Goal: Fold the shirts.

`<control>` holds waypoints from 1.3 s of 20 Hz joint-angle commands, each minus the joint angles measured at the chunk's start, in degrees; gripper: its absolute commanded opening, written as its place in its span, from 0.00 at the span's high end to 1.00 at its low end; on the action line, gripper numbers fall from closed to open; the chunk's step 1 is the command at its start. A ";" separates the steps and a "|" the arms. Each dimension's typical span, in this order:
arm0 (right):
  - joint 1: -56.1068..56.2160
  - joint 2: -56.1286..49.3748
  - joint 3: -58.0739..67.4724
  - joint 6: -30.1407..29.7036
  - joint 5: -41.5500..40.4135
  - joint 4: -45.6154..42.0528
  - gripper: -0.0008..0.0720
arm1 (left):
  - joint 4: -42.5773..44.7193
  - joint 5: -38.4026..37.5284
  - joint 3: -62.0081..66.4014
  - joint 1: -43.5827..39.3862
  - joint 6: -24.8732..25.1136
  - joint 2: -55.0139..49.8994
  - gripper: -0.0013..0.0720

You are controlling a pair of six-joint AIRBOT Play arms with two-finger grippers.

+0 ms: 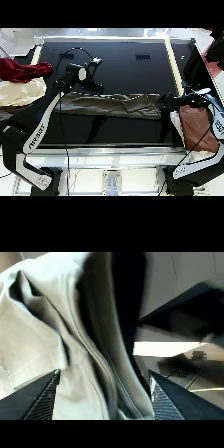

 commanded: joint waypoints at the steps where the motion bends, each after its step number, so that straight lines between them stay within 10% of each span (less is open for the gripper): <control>1: 4.66 -2.34 1.36 -1.49 -0.76 0.37 0.14 | 0.02 -0.24 0.46 -0.35 -0.02 -0.72 0.24; 5: 9.29 -2.64 2.08 -1.25 -0.24 -1.25 0.23 | 0.55 -0.20 0.44 -0.33 0.02 -0.76 0.24; 7: 10.21 -2.56 2.08 -1.25 1.07 0.02 0.71 | 0.92 -0.13 0.42 -0.31 0.04 -1.05 0.26; 8: 10.27 -2.25 2.08 -1.27 2.60 1.38 0.98 | 1.11 0.17 0.42 -0.24 0.04 -1.33 0.43; 10: 10.27 -0.81 3.08 -1.36 7.21 2.80 0.97 | 1.31 1.16 0.37 -0.24 0.04 -2.43 0.87; 12: 10.34 1.70 5.29 -0.66 10.60 3.43 0.97 | 1.22 1.46 0.37 -0.35 0.04 -4.13 0.97; 26: 32.65 8.17 27.96 13.68 1.44 1.90 0.98 | -13.03 4.35 0.37 -0.39 4.63 -11.96 0.97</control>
